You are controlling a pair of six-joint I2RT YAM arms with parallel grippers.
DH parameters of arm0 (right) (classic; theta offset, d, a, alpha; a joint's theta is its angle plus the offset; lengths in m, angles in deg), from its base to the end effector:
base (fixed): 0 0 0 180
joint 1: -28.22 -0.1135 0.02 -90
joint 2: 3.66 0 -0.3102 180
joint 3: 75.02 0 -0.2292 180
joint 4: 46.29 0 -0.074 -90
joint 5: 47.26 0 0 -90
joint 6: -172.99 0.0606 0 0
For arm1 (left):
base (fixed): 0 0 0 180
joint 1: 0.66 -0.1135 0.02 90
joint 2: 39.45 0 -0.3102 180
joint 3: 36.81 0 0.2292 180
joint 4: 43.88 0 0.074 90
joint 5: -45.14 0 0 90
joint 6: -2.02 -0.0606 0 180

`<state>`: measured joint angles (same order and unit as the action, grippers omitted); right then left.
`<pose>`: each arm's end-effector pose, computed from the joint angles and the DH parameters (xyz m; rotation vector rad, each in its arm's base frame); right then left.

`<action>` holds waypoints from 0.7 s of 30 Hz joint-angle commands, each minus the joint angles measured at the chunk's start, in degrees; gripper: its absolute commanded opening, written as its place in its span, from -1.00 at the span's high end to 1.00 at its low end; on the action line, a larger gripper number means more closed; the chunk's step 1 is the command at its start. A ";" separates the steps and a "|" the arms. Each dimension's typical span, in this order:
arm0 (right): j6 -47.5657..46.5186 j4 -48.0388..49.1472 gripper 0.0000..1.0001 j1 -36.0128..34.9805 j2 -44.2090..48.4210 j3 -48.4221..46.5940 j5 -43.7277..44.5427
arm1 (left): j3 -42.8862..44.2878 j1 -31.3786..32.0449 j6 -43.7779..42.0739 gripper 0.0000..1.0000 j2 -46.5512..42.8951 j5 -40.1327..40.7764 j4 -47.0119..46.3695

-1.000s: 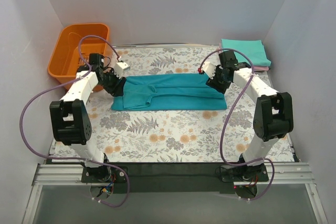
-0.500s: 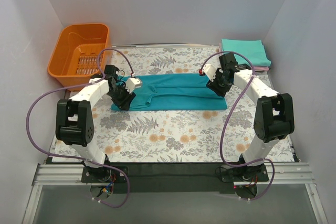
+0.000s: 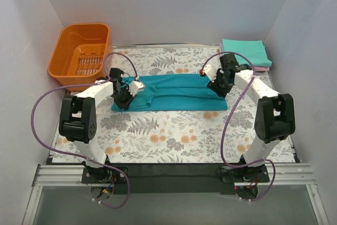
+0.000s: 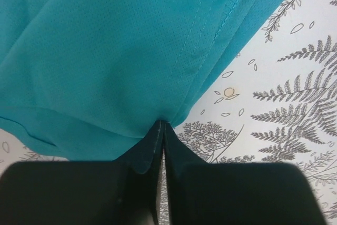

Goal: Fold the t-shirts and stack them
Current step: Fold the tshirt

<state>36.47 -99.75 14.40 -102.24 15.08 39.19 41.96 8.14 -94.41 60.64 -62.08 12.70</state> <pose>0.3445 0.0886 0.2667 -1.3525 2.2859 -0.1065 0.3090 -0.0660 0.2066 0.4311 2.8728 -0.4461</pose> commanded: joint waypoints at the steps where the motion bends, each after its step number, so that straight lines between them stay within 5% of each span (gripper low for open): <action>1: 0.12 -1.18 0.07 0.29 1.38 -0.16 -0.23 | 2.23 0.08 -0.07 0.95 -1.48 1.13 -2.21; 8: -0.23 -1.36 0.07 0.20 0.68 -0.60 -0.40 | 2.76 0.08 -1.47 1.00 -3.33 -0.01 -1.33; 9: -0.32 -1.27 0.07 0.29 0.59 -0.60 -0.40 | 2.94 0.08 -2.00 0.73 -3.41 -0.88 -0.89; 12: -0.32 -1.36 0.07 0.20 0.41 -0.52 -0.49 | 2.33 0.17 -3.22 0.49 -4.12 -2.12 -0.19; 21: -0.06 -1.36 0.08 0.29 0.15 -0.08 -0.32 | 1.27 2.89 -3.32 0.39 -2.45 -1.07 -2.73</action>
<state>36.31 -100.54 14.40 -102.26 15.08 39.19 43.03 10.11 -96.73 59.74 -62.47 11.65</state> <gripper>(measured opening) 0.462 0.302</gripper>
